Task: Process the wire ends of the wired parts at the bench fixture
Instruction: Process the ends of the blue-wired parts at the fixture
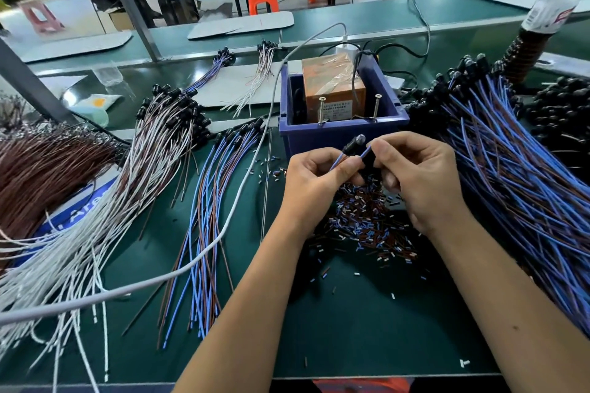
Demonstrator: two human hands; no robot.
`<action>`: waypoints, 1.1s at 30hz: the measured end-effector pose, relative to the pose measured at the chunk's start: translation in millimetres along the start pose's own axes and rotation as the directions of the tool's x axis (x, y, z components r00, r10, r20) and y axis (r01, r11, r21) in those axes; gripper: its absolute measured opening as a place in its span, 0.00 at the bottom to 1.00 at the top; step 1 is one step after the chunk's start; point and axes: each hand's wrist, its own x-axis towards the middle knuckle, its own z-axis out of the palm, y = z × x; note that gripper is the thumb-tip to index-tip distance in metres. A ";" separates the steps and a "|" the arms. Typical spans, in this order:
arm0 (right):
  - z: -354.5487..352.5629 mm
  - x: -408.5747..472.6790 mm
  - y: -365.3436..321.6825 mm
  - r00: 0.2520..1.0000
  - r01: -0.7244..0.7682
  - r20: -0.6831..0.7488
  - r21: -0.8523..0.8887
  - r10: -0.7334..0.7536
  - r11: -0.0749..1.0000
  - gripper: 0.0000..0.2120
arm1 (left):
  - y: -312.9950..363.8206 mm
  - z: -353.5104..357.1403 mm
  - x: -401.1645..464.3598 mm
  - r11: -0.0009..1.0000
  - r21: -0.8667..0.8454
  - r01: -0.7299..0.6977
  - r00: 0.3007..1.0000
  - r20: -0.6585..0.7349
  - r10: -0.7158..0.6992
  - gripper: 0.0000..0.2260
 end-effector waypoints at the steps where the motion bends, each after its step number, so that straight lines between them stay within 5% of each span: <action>1: 0.2 0.3 -0.8 1.000 -0.012 -0.007 0.020 0.012 1.000 0.04 | 0.4 0.4 -0.2 1.000 -0.005 0.001 1.000 0.001 -0.001 0.07; 9: 13.2 -6.6 -1.2 0.996 -0.084 0.049 0.097 0.080 0.992 0.06 | 2.3 3.2 0.2 0.997 -0.083 -0.010 0.997 -0.083 0.003 0.07; 12: 18.2 -7.2 -1.8 0.997 -0.069 0.033 0.113 0.066 0.991 0.03 | 2.7 3.4 -1.1 0.990 0.067 -0.122 0.981 -0.143 0.130 0.08; 16: 17.6 -4.5 -5.2 0.999 0.025 -0.024 0.107 -0.022 0.994 0.07 | 3.1 5.0 -4.0 0.853 0.466 -0.237 0.835 -0.351 0.423 0.06; 20: 15.3 -4.6 -4.3 0.985 0.123 -0.107 -0.108 -0.134 0.987 0.06 | 4.6 3.3 -2.5 0.818 0.508 -0.269 0.689 -0.492 0.532 0.04; 26: 15.2 -2.7 0.2 0.925 0.202 -0.249 -0.318 -0.287 0.926 0.06 | 3.0 2.7 0.3 0.851 0.427 -0.304 0.698 -0.509 0.504 0.02; 33: 18.3 1.6 4.0 0.947 0.113 -0.266 -0.250 -0.180 0.962 0.09 | 1.5 1.5 2.7 0.825 0.475 -0.306 0.701 -0.473 0.533 0.04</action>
